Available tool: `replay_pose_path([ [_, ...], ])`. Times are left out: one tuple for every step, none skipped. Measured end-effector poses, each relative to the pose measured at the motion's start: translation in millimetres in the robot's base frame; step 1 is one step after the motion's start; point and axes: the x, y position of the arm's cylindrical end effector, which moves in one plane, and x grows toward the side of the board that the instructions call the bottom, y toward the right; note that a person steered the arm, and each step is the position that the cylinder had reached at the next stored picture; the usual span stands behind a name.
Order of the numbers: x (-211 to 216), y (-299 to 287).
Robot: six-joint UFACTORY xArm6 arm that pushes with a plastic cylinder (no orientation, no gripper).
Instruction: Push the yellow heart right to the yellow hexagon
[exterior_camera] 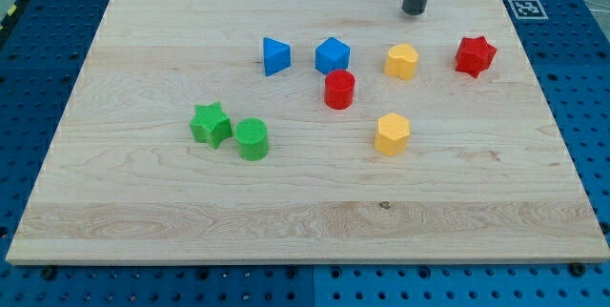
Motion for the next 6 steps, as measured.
replay_pose_path([
  [0,-18],
  [26,-22],
  [54,-22],
  [79,-19],
  [91,-19],
  [94,-19],
])
